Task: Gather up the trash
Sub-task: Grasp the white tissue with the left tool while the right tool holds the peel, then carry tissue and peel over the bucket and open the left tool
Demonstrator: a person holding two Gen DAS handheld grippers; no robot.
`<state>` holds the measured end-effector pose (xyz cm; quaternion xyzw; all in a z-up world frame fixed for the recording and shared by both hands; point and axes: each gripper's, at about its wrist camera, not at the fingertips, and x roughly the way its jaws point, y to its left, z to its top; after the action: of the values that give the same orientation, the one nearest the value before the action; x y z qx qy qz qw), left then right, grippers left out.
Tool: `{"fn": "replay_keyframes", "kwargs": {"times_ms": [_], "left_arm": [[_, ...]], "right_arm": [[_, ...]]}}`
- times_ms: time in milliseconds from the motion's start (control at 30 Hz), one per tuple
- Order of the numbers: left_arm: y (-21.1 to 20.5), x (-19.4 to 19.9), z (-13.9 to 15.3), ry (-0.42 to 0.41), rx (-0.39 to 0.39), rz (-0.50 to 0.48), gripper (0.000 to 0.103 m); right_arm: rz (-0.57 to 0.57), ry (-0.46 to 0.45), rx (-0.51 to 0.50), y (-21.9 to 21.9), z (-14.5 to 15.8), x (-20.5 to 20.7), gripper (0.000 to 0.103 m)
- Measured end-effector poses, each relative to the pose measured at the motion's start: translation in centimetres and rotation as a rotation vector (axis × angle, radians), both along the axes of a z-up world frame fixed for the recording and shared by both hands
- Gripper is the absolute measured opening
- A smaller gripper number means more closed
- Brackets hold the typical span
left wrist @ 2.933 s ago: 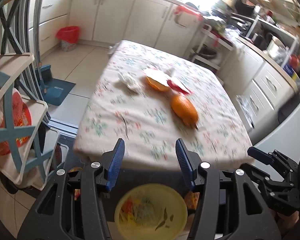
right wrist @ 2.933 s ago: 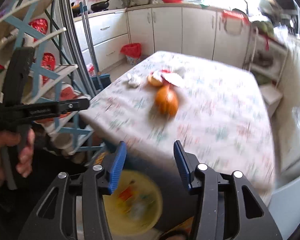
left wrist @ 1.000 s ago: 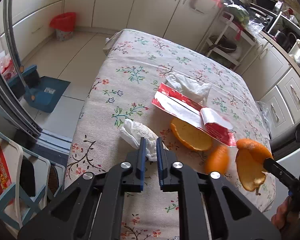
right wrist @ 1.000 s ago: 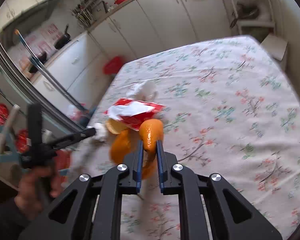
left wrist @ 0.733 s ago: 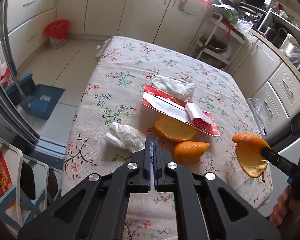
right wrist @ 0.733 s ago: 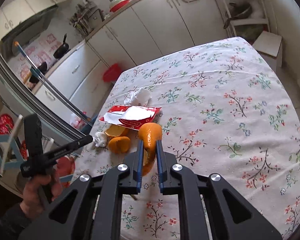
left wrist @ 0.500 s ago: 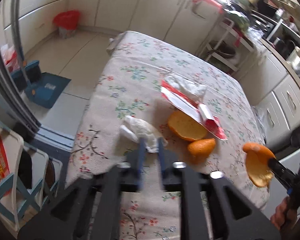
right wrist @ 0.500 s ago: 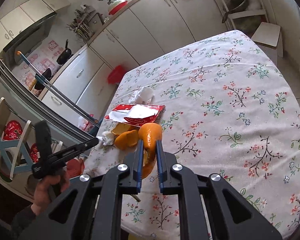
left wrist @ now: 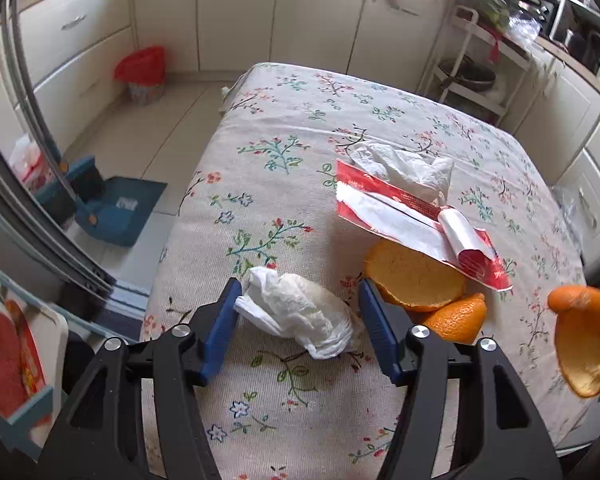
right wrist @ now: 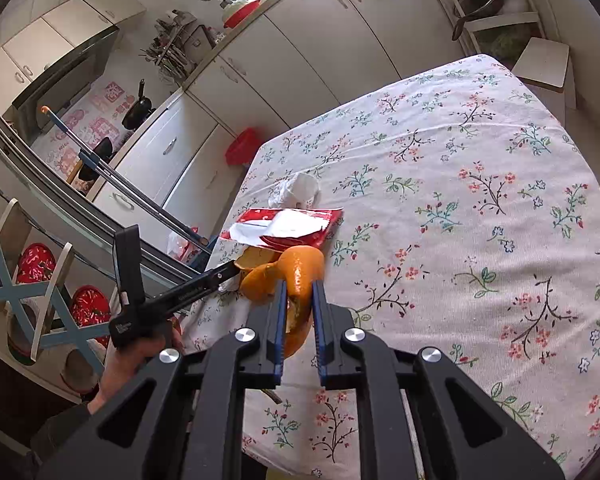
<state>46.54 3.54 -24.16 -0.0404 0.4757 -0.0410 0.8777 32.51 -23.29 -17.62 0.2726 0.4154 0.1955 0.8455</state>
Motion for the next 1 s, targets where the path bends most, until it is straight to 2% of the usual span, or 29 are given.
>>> {"fn": "replay_keyframes", "kwargs": {"times_ms": [67,200,500,733,1000], "left_arm": [[-0.2,0.0,0.0,0.002,-0.01,-0.021,0.033],[-0.4,-0.4,0.4,-0.003,-0.029,-0.05,0.025],[-0.1,-4.9,4.3,-0.107,-0.084,-0.056,0.025],[-1.2,-10.2,7.0,-0.206,-0.057,-0.092,0.025],[-2.1,-14.4,7.6,-0.239,-0.01,-0.117,0.025]], "right_arm": [[0.0,-0.002,0.003,0.0,0.1,0.1,0.013],[0.002,-0.004,0.004,0.0,0.2,0.1,0.013],[-0.013,-0.024,0.011,-0.3,0.7,-0.8,0.013],[-0.026,-0.073,0.008,-0.5,1.8,-2.2,0.013],[-0.042,-0.107,0.017,-0.7,2.5,-4.1,0.013]]}}
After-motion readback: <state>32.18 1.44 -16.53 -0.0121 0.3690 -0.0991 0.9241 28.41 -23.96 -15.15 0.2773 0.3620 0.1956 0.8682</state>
